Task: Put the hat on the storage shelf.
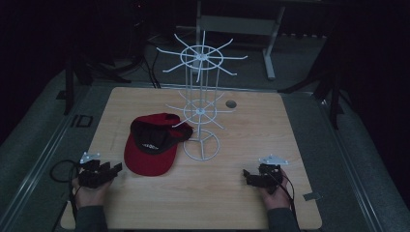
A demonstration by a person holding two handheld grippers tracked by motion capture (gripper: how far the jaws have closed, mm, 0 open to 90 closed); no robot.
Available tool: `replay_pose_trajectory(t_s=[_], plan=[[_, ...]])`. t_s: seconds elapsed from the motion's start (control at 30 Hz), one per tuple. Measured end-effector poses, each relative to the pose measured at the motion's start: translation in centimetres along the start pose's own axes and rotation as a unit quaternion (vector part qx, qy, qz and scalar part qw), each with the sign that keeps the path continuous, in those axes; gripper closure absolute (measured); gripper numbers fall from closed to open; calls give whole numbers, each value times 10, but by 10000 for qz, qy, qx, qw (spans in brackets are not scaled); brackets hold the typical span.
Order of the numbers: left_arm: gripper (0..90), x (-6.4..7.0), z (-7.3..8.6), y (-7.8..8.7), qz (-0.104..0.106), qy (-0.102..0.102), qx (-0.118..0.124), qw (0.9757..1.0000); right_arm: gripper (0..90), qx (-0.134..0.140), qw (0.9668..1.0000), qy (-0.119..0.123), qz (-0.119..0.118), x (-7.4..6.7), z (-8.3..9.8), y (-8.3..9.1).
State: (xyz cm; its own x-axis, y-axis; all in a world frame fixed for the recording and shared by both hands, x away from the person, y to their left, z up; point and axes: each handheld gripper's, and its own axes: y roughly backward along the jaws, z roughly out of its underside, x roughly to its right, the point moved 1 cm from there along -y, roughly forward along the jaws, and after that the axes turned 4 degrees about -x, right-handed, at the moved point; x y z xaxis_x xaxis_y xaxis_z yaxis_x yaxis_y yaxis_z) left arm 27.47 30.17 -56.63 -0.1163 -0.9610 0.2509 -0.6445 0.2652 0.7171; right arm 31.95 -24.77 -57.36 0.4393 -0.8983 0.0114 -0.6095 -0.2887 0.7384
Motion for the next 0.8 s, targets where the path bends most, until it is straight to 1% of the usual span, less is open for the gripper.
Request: replay_pose_trajectory(t_s=[0.1,0.13,0.2,0.23,0.33,0.43,0.5,0.53,0.6,0.63,0.77,0.8], plan=[[468,2,0,0,41,-35,-47,10000,134,0,10000,0,0,0,0,0],[468,2,0,0,122,-54,-70,9999,134,0,10000,0,0,0,0,0],[468,2,0,0,122,-54,-70,9999,134,0,10000,2,0,0,0,0],[468,3,1,-1,200,-128,-162,9996,134,1,10000,3,0,0,0,0],[468,3,1,0,223,-145,-184,9995,134,2,10000,11,-2,0,0,0],[468,3,1,2,289,-134,-164,9994,134,-1,10000,14,-4,0,-1,0],[471,3,1,3,410,-122,-155,9990,134,0,10000,23,-5,0,-1,-1],[471,3,1,4,479,-137,-143,9987,134,-1,10000,28,-3,0,-1,-1],[465,5,1,6,546,-157,-101,9983,134,0,10000,25,-5,0,-1,-1],[464,7,0,7,640,-167,-61,9978,134,3,10000,29,-3,0,-1,-1],[453,10,-4,10,771,-249,-6,9967,134,8,10000,33,-10,0,-2,-2],[449,10,-5,10,788,-277,-24,9965,134,8,10000,33,-11,0,-2,-2]])
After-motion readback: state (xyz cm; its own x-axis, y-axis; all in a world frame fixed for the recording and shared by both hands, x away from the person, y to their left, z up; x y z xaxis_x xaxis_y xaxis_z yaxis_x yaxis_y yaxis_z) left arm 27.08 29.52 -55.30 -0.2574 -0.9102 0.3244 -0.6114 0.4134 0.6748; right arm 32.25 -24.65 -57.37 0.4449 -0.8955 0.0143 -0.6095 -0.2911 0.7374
